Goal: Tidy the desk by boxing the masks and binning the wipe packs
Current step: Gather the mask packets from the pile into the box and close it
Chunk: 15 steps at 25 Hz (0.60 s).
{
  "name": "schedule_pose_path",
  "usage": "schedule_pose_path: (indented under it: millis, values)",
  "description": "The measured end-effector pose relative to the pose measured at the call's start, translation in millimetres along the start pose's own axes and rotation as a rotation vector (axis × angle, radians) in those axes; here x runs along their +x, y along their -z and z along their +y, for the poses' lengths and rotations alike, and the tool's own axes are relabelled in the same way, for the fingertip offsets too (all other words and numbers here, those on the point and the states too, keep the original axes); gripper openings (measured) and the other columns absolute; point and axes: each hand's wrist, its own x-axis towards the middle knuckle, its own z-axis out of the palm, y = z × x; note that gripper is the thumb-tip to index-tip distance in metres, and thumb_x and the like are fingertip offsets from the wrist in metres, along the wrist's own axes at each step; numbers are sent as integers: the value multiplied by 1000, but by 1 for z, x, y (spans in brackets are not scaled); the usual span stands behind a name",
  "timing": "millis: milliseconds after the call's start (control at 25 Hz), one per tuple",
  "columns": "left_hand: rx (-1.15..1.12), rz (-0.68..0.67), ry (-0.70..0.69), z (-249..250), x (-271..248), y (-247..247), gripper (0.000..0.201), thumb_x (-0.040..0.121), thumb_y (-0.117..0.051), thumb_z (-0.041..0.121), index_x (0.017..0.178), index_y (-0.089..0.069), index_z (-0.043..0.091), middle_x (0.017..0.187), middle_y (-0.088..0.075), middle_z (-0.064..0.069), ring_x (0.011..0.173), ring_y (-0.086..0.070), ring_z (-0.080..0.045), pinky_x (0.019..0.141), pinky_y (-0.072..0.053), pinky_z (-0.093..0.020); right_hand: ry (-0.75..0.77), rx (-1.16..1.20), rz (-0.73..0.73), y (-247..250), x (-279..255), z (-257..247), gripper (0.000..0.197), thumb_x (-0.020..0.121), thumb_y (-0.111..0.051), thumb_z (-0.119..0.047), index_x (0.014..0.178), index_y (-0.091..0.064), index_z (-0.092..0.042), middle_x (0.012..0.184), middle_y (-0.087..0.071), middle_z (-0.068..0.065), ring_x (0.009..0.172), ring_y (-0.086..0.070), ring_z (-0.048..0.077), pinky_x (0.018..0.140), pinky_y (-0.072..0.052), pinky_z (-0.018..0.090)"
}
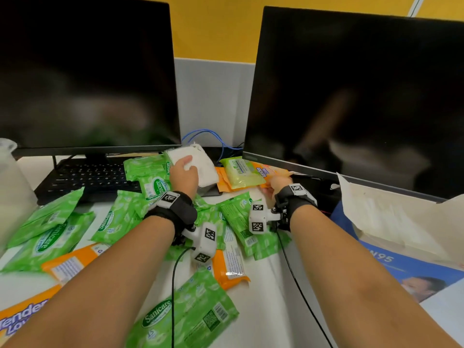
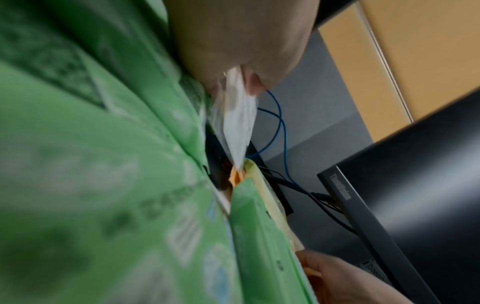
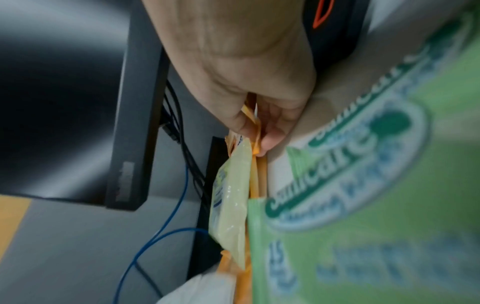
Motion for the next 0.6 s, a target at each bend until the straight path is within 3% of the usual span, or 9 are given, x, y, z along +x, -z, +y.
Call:
schedule_pose_path:
  millis: [80,120,200,280,320,400,440,520,600]
  values:
    - [-63,-73,66,-9,3,2,46,88,-44,-2,133,-53,8,138,-49,-13,123,-51,-30,106,-43,-40,-42,-23,-7,-15,-14,-5,12,89,-46,4,94,-52,-5,106,-55,15,57,-61,15,43,-50,19]
    - [-111,-89,92,-10,4,3,48,89,-43,-3,136,-49,7,140,-47,-12,125,-50,-28,106,-42,-37,-82,-76,-19,-21,-24,-7,16,87,-44,8,80,-50,-5,93,-56,16,45,-54,14,37,-45,17]
    - [-168,-91,110,-11,5,6,49,91,-42,-3,139,-46,7,141,-45,-11,125,-49,-27,102,-42,-33,-113,-291,-132,-28,-36,-11,19,81,-50,7,69,-48,-7,71,-50,12,43,-45,15,38,-40,20]
    - [-172,-47,99,-11,4,7,49,92,-44,0,139,-45,8,143,-45,-11,126,-48,-27,100,-42,-32,-95,-567,-233,-32,-46,-14,12,77,-63,-5,82,-53,-9,76,-51,9,63,-55,20,57,-53,29]
    - [-164,-19,99,-11,3,7,49,91,-46,1,140,-44,9,143,-45,-11,126,-47,-27,101,-42,-32,-77,-715,-246,-30,-48,-17,20,77,-66,-11,93,-55,-11,85,-56,9,78,-61,23,73,-58,36]
    - [-122,-8,107,-8,0,4,57,88,-55,5,143,-40,10,143,-43,-13,127,-46,-29,104,-43,-37,-43,-861,-202,-22,-50,-21,17,82,-63,-15,97,-56,-10,92,-61,9,87,-64,25,88,-56,38]
    - [-67,-37,109,-5,0,4,62,86,-60,8,144,-37,10,143,-40,-15,127,-46,-31,105,-42,-40,-21,-856,-165,-15,-48,-23,5,87,-58,-14,89,-57,-9,88,-61,9,79,-64,23,83,-57,32]
    - [130,-132,73,2,-1,6,65,85,-64,11,143,-37,9,143,-37,-16,126,-44,-30,106,-40,-38,30,-900,-24,0,-46,-20,18,94,-48,-15,78,-56,-11,87,-60,13,69,-58,21,64,-55,26]
    - [243,-136,-45,12,-6,12,50,87,-59,7,135,-48,6,139,-44,-18,126,-45,-30,104,-36,-32,161,-1087,115,9,-52,-20,21,94,-46,-20,95,-62,-8,105,-62,18,82,-61,29,62,-49,28]
